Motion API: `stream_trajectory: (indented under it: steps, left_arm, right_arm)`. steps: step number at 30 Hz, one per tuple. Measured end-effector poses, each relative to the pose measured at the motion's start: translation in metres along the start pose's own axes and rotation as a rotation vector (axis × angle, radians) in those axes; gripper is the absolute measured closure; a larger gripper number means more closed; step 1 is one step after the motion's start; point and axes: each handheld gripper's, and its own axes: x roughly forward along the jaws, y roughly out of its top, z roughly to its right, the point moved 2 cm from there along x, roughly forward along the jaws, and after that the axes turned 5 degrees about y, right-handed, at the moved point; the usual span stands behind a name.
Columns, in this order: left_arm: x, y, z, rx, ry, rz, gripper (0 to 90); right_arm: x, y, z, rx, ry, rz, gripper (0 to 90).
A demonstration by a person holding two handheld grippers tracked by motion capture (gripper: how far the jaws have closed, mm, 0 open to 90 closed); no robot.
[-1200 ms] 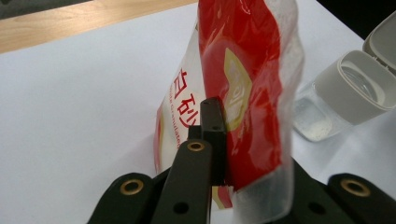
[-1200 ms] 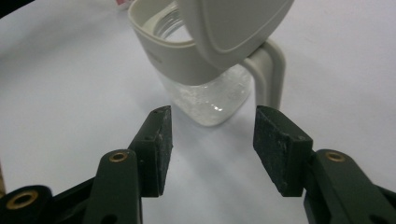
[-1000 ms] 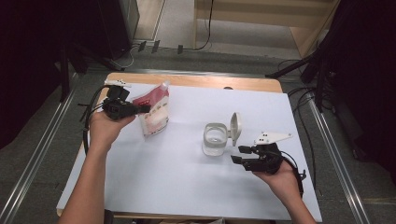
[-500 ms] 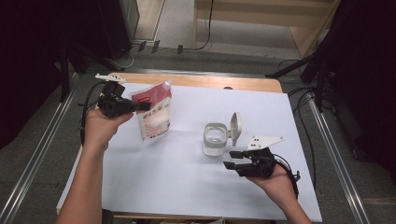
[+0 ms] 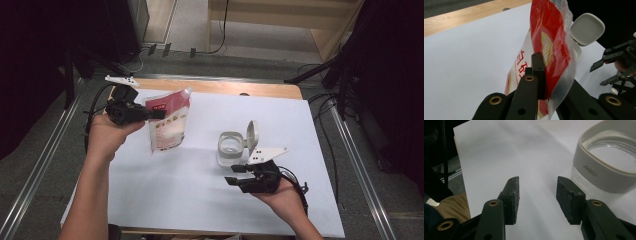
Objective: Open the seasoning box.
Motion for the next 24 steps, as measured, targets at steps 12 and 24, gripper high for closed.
stream_trajectory:
  steps: [12,24]
  left_arm:
    - [-0.004,0.008,0.020,0.055,-0.022,0.000,90.0]
    - [-0.004,0.008,0.027,0.074,-0.028,-0.005,90.0]
  right_arm:
    - [0.035,0.022,-0.021,-0.031,0.032,-0.006,54.2]
    - [0.073,0.043,-0.031,-0.030,0.054,0.006,54.1]
